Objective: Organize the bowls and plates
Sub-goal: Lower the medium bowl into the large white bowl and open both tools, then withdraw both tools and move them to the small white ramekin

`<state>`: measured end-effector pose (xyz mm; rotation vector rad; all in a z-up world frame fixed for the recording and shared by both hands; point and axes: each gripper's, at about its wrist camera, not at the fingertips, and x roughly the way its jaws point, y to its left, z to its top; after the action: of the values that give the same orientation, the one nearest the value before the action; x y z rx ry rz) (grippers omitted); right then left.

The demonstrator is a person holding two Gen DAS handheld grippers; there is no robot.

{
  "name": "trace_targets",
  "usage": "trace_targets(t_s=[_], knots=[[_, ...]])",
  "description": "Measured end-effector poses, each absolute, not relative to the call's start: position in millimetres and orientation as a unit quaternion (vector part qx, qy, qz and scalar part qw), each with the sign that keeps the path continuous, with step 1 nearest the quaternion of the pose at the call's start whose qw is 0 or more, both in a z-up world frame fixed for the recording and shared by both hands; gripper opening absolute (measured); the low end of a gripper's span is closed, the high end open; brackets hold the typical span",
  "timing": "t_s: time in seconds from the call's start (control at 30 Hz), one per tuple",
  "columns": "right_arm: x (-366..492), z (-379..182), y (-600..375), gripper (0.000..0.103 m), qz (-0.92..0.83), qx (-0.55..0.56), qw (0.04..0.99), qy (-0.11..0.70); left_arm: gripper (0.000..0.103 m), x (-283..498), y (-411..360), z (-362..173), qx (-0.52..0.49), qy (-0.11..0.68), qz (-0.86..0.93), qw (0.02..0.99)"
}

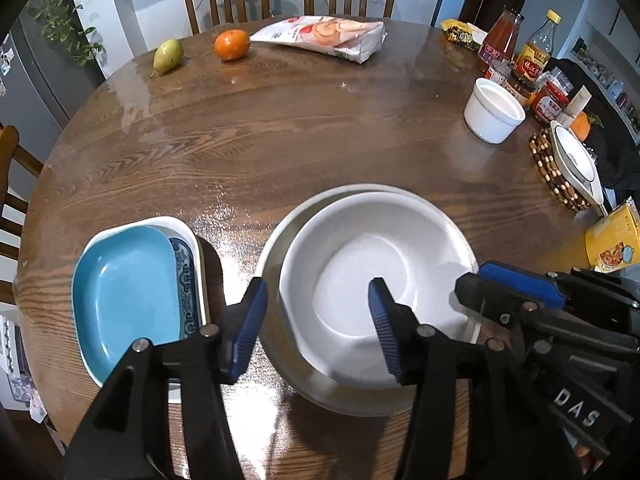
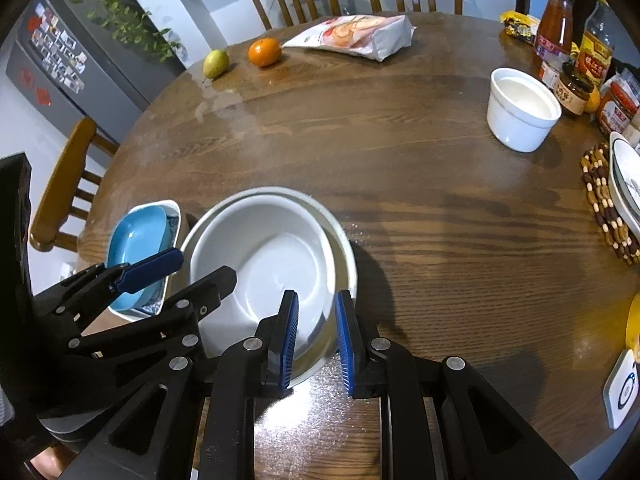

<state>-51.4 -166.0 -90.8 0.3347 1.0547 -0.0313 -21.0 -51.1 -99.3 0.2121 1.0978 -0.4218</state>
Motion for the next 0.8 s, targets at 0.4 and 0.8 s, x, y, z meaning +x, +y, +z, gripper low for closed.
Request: trace_targets(t_s=[0.4, 0.8], knots=[[-66.6, -73.2, -196.6, 0.06, -0.037, 0.201, 0.861, 0.465, 0.077, -21.5, -53.5, -82.5, 0.098, 0.498, -0.195, 0.839], [-93.7, -58.8, -255.8, 0.076, -0.08, 0.26, 0.868, 0.416, 0.102, -22.5, -80.2, -67.5, 0.113, 0.474, -0.201, 0.85]])
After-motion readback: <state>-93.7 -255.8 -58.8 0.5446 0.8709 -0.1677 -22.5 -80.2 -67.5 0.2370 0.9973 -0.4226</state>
